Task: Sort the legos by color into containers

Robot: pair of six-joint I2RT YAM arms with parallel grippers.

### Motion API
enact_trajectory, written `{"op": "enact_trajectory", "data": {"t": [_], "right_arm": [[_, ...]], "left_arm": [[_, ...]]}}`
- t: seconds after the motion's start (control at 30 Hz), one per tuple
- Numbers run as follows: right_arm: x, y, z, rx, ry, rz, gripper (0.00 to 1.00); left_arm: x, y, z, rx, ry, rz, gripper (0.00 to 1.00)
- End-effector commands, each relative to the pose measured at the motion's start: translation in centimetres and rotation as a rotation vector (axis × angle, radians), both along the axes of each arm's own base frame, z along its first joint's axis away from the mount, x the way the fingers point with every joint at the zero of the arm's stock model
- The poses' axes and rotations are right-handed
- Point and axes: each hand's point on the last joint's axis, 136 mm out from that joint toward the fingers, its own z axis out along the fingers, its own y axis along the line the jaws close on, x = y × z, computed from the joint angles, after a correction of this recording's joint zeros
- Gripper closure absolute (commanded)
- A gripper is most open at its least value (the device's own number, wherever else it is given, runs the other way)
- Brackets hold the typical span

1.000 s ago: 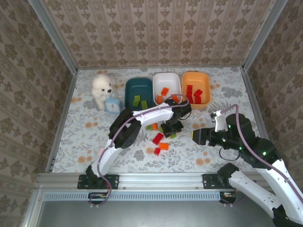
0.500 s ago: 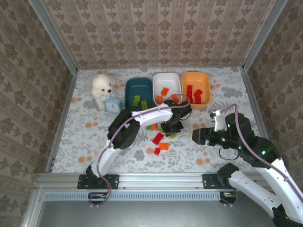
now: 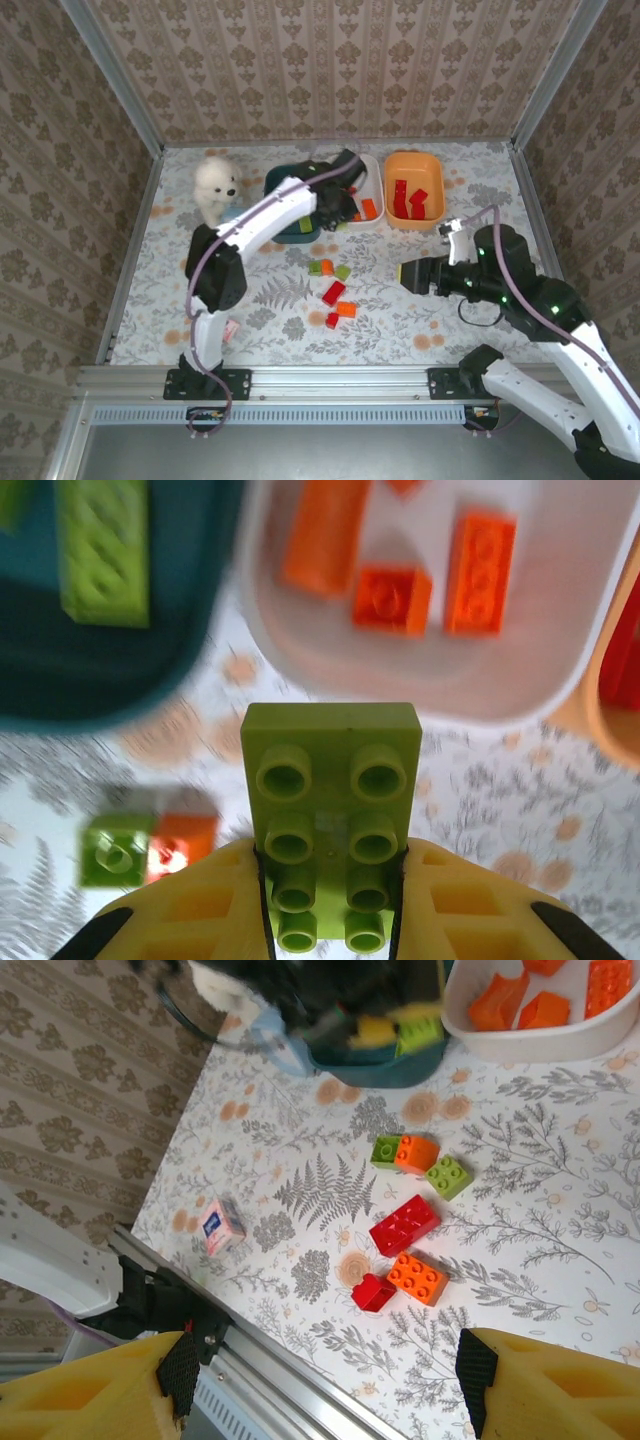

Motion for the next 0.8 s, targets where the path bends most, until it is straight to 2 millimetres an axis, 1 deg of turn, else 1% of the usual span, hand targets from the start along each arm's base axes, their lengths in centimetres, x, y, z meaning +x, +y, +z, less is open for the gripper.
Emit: {"op": "enact_trajectory", "data": {"t": [0.0,0.1,0.17,0.27,0.37,0.47,0.5,0.67,0.77], "right_arm": [[1.1,1.7,0.6,0.021,-0.012,0.057,0.28],[2.4,2.7,-0.4,0.006,0.023,0.071,0.28],[3.3,3.4,-1.0,-0.004,0.054,0.079,0.28],[4.6,4.4,-1.1,0.011,0.066,0.082,0.29],[5.7,5.2,-1.1,0.024,0.076,0.080,0.28],[6.5,5.6,-1.2,0.019,0.089,0.071,0.29],[6.8,5.6,-1.2,0.019,0.089,0.068,0.29],[7.7,5.9,-1.0,0.015,0.085,0.055,0.29],[7.8,5.9,-0.9,0.016,0.085,0.045,0.29]], "left_arm": [[3.0,3.6,0.2,0.043,-0.026,-0.031,0.73],[6.3,5.4,-0.2,0.021,-0.051,-0.028,0.72],[8.6,6.2,-1.0,0.018,-0.063,-0.030,0.72],[11.6,6.2,-2.4,0.010,-0.091,-0.054,0.72],[13.8,6.0,-3.9,0.022,-0.115,-0.071,0.72],[14.3,6.6,-6.3,0.055,-0.042,-0.047,0.73],[14.3,6.7,-6.8,0.065,-0.026,-0.050,0.74],[14.5,6.7,-8.6,0.072,-0.015,-0.043,0.73],[14.2,7.2,-9.7,0.092,0.017,-0.029,0.73]]}}
